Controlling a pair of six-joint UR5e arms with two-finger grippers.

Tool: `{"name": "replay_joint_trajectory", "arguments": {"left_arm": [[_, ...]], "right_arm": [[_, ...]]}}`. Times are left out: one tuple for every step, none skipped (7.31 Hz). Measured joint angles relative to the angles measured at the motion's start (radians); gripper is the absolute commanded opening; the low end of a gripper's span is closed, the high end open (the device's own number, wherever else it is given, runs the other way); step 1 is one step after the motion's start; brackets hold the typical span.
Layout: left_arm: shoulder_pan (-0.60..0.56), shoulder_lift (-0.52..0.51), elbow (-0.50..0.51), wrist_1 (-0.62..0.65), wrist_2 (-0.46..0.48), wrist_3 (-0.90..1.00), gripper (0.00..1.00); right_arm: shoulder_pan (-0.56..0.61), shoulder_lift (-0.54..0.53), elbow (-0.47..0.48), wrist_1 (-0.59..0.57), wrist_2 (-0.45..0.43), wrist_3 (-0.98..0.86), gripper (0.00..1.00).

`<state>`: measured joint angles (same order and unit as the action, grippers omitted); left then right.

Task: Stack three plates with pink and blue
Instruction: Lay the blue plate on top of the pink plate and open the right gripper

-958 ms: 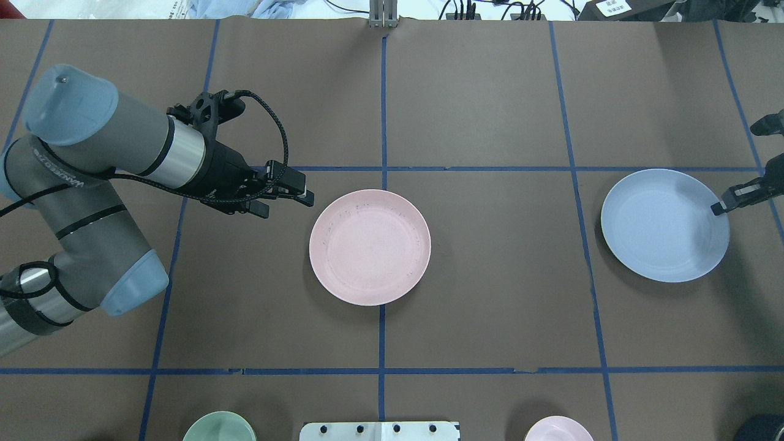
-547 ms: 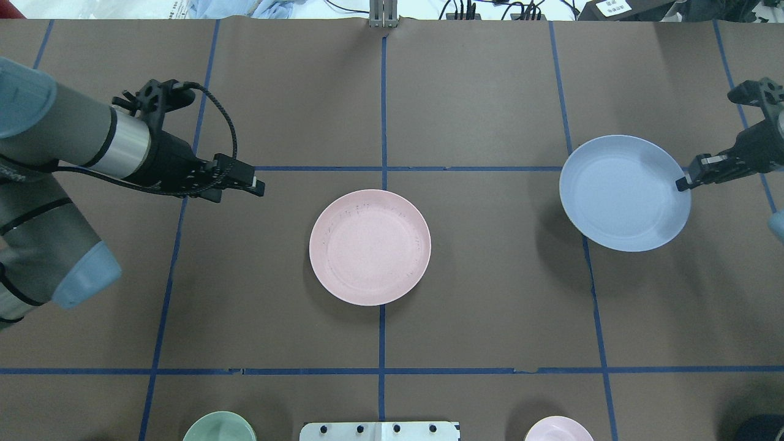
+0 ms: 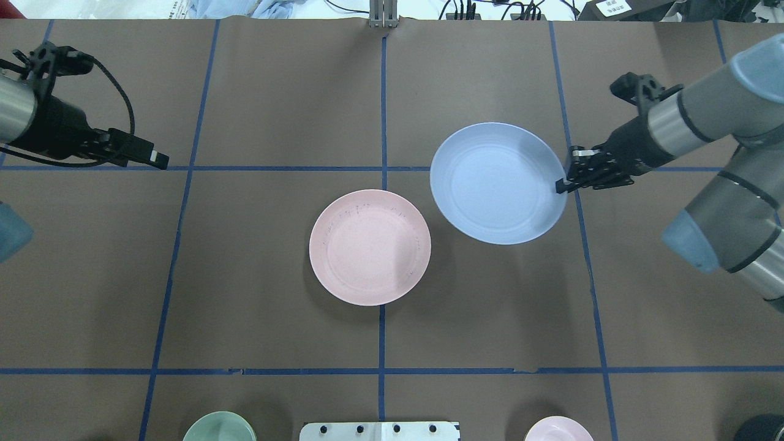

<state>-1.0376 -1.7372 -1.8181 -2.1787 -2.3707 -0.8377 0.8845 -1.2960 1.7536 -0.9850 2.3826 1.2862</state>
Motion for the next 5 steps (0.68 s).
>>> {"name": "replay_joint_trajectory", "arguments": {"left_arm": [[-0.032, 0.012, 0.002, 0.020, -0.011, 0.049, 1.00], [-0.047, 0.016, 0.005, 0.034, -0.015, 0.073, 1.00], [-0.053, 0.017, 0.006, 0.039, -0.017, 0.082, 1.00], [-0.054, 0.017, 0.006, 0.042, -0.017, 0.085, 1.00], [-0.055, 0.018, 0.005, 0.042, -0.018, 0.086, 1.00]], "right_arm": [[-0.060, 0.042, 0.012, -0.001, -0.045, 0.079, 0.00], [-0.106, 0.063, 0.021, -0.001, -0.077, 0.112, 0.00], [-0.146, 0.074, 0.028, -0.001, -0.099, 0.127, 0.00], [-0.181, 0.079, 0.036, -0.001, -0.115, 0.134, 0.00], [-0.214, 0.083, 0.040, -0.001, -0.141, 0.142, 0.30]]}}
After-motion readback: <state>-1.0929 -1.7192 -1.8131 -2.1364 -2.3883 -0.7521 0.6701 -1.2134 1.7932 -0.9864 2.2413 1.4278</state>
